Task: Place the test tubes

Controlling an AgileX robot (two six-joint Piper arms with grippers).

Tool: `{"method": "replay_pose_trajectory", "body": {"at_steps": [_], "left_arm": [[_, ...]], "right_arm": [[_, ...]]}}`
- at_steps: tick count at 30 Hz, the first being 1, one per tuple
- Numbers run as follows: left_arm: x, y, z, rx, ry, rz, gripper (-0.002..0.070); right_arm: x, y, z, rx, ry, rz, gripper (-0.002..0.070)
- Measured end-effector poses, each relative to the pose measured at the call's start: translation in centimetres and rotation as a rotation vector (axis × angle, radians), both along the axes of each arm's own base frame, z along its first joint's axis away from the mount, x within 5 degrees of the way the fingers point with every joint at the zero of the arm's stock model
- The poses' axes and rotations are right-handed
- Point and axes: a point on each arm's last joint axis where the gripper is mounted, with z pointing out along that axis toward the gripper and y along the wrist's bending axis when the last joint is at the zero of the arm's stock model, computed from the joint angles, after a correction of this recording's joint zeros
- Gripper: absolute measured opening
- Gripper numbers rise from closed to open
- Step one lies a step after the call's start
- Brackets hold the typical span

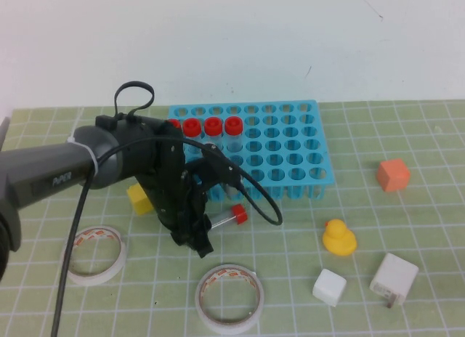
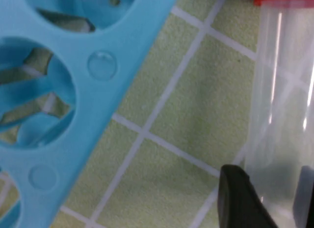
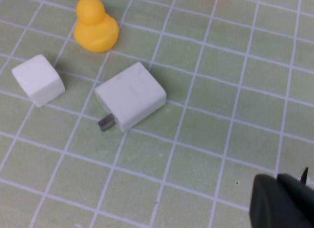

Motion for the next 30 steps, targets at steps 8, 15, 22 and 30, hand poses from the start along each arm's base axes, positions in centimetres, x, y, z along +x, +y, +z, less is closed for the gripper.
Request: {"method": "replay_pose_trajectory", "body": {"at_steps": [8, 15, 22, 30], "left_arm": [[-1.6, -0.7, 6.9, -0.242, -0.083, 0.087, 0.0213], [-3.9, -1.0, 14.4, -0.508, -0.244, 0.062, 0.0213], [-5.7, -0.7, 16.6, -0.536, -0.256, -0.012, 0.0213], [-4.9, -2.8, 8.5, -0.482, 0.274, 0.149, 0.0213]], "right_arm": [[0.0, 0.0, 0.0, 0.002, 0.000, 0.000, -0.0001], [0.0, 0.0, 0.0, 0.002, 0.000, 0.000, -0.0001], [0.0, 0.1, 0.0, 0.017, -0.001, -0.004, -0.0001], [0.0, 0.2, 0.1, 0.052, -0.004, -0.013, -0.0001]]}}
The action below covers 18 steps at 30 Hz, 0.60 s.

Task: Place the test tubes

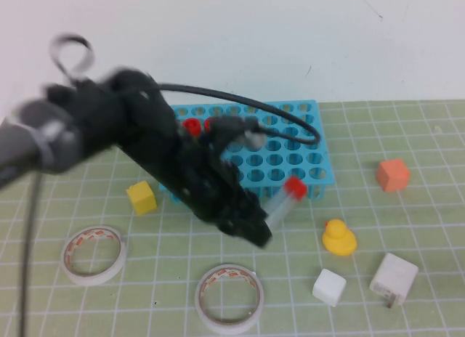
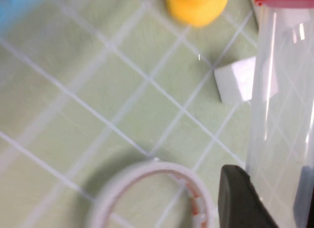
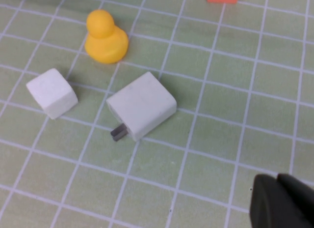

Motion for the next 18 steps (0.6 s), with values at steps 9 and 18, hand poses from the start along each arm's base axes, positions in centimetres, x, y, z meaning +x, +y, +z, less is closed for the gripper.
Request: {"method": "replay_pose_trajectory", "body": {"at_steps": [9, 18], "left_arm": [[0.6, -4.3, -6.7, 0.019, 0.202, 0.155, 0.0213], [0.4, -6.3, -7.6, 0.049, 0.123, 0.244, 0.0301]], "right_arm": [[0.0, 0.0, 0.0, 0.006, 0.001, -0.001, -0.0001], [0.0, 0.5, 0.0, 0.067, 0.017, 0.021, -0.0001]]}}
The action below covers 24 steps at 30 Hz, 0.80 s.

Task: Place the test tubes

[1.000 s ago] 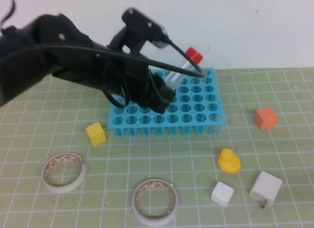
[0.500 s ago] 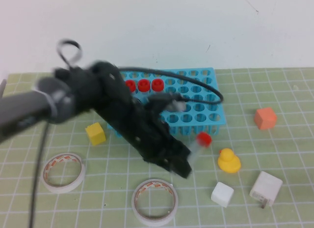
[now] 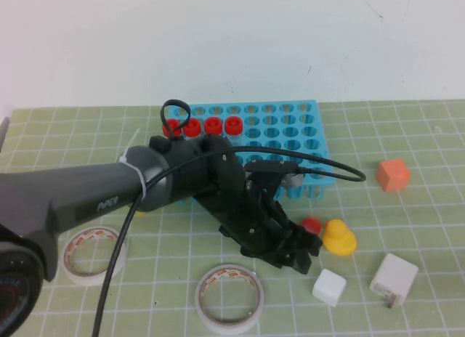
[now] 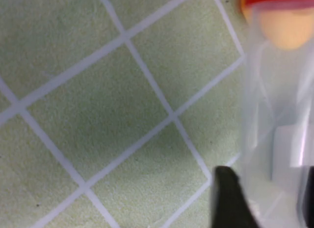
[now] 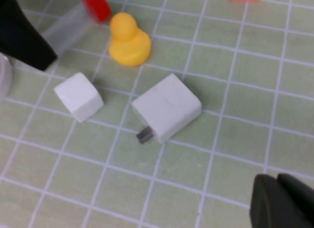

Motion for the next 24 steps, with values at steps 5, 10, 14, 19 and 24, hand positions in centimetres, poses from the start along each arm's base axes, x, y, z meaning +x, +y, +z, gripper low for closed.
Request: {"method": "replay_pose_trajectory", "body": {"at_steps": [5, 10, 14, 19, 24], "left_arm": [[0.0, 0.0, -0.1, 0.012, 0.000, 0.008, 0.0442], [0.0, 0.4, 0.1, 0.054, -0.028, -0.017, 0.0416], [-0.3, 1.3, 3.0, 0.093, -0.149, -0.065, 0.0184], [-1.3, 3.6, 9.2, 0.176, -0.400, -0.112, 0.0024], [-2.8, 6.8, 14.9, 0.278, -0.603, -0.045, 0.0003]], "right_arm": [[0.1, 0.2, -0.2, 0.041, 0.011, -0.001, -0.0001], [0.6, 0.7, -0.9, 0.088, 0.083, 0.036, -0.0001], [1.5, 1.5, -0.7, 0.138, 0.156, 0.155, -0.0001], [3.9, 2.0, 0.7, 0.208, 0.226, 0.230, 0.0001], [7.4, 3.2, 1.0, 0.219, 0.286, 0.223, 0.0003]]}}
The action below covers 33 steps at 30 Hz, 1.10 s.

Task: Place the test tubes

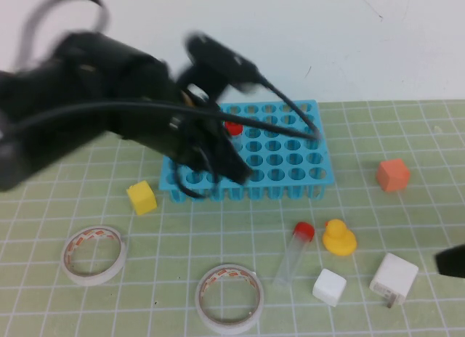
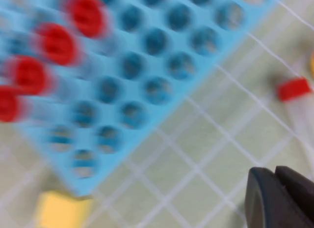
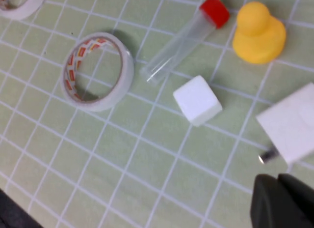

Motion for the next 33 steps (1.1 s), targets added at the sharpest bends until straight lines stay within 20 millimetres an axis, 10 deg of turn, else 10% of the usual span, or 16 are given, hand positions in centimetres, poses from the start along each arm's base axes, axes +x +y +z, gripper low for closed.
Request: {"method": "replay_pose_trajectory", "body": {"at_steps": [7, 15, 26, 33], "left_arm": [[-3.5, 4.4, 4.9, -0.021, -0.146, 0.083, 0.0000], [-8.5, 10.4, 3.4, -0.007, -0.158, 0.196, -0.0001], [-12.3, 12.9, -0.6, -0.057, -0.165, 0.263, -0.0001], [-12.4, 13.0, -1.6, -0.071, -0.144, 0.282, -0.0001]], "right_arm": [[3.7, 6.0, -1.8, -0.071, 0.058, 0.082, 0.0003], [8.7, 14.1, -4.5, -0.235, 0.162, 0.186, 0.0027], [13.2, 16.4, -7.3, -0.353, 0.366, 0.042, 0.0407], [13.0, 18.0, -7.8, -0.310, 0.372, 0.036, 0.0452]]}}
